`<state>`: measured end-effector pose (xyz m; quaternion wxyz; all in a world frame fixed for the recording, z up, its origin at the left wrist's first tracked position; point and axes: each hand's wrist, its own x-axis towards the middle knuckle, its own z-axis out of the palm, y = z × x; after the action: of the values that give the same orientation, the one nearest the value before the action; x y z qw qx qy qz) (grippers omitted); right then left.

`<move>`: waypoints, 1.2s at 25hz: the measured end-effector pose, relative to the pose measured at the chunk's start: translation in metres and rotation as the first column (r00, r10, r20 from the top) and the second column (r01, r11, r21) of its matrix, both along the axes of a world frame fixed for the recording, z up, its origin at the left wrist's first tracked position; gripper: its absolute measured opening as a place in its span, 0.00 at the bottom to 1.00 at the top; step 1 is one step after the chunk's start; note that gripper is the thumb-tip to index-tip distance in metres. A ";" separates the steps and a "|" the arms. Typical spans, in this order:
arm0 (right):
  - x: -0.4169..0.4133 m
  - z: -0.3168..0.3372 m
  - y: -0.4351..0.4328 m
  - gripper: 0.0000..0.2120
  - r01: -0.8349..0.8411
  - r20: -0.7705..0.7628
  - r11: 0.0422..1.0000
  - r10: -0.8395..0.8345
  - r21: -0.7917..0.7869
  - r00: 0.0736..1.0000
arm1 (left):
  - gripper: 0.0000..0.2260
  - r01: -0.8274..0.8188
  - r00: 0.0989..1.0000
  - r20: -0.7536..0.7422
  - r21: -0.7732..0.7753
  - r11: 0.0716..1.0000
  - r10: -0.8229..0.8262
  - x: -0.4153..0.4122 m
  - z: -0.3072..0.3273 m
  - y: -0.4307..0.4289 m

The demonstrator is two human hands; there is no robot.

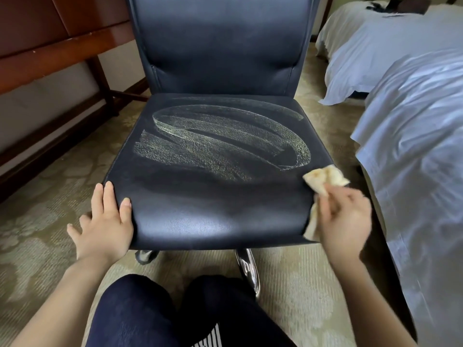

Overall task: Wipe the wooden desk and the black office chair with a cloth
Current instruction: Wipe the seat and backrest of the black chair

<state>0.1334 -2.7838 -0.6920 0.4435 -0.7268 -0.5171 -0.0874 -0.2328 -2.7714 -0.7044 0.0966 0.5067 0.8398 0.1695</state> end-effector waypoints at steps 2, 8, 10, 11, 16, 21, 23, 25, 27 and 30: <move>0.013 0.001 0.006 0.10 0.098 -0.108 0.995 -0.100 -0.024 0.989 | 0.25 -0.004 1.000 0.018 0.031 1.000 0.003 0.003 -0.002 -0.002; -0.033 0.006 0.017 0.09 -0.021 -0.026 0.995 0.019 -0.098 1.000 | 0.25 -0.004 0.994 0.105 0.130 0.991 -0.009 0.007 -0.004 -0.005; -0.066 0.010 0.019 0.09 -0.112 -0.007 0.986 0.112 -0.127 0.994 | 0.25 0.001 0.994 0.107 0.135 0.991 -0.015 0.007 -0.004 -0.005; -0.086 0.011 0.019 0.09 -0.164 -0.005 0.978 0.165 -0.125 0.986 | 0.25 0.006 0.995 0.101 0.133 0.991 -0.020 0.007 -0.005 -0.005; -0.180 0.018 0.022 0.08 -0.458 0.006 0.875 0.464 -0.159 0.886 | 0.25 0.078 0.989 0.112 0.128 0.989 -0.093 -0.007 -0.007 -0.004; -0.231 0.002 -0.003 0.12 -0.693 0.076 0.716 0.698 -0.083 0.712 | 0.22 0.137 0.966 0.199 0.147 0.980 -0.165 -0.022 -0.007 -0.006; -0.226 -0.011 -0.011 0.15 -0.746 0.152 0.666 0.739 -0.020 0.656 | 0.22 0.122 0.964 0.217 0.145 0.982 -0.152 -0.023 -0.008 -0.007; -0.205 -0.021 -0.014 0.14 -0.736 0.213 0.676 0.713 0.044 0.668 | 0.22 0.090 0.965 0.230 0.161 0.983 -0.126 -0.022 -0.011 -0.008; -0.173 -0.026 -0.015 0.13 -0.671 0.233 0.734 0.637 0.109 0.735 | 0.22 0.055 0.967 0.234 0.193 0.980 -0.100 -0.019 -0.013 -0.008; -0.105 -0.027 -0.014 0.13 -0.519 0.164 0.838 0.495 0.168 0.853 | 0.21 0.022 0.966 0.244 0.253 0.967 -0.086 -0.013 -0.018 -0.008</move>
<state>0.0282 -2.7979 -0.7195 0.4935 -0.5076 -0.7036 -0.0610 -0.2455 -2.7798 -0.7226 0.1434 0.5119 0.7785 0.3337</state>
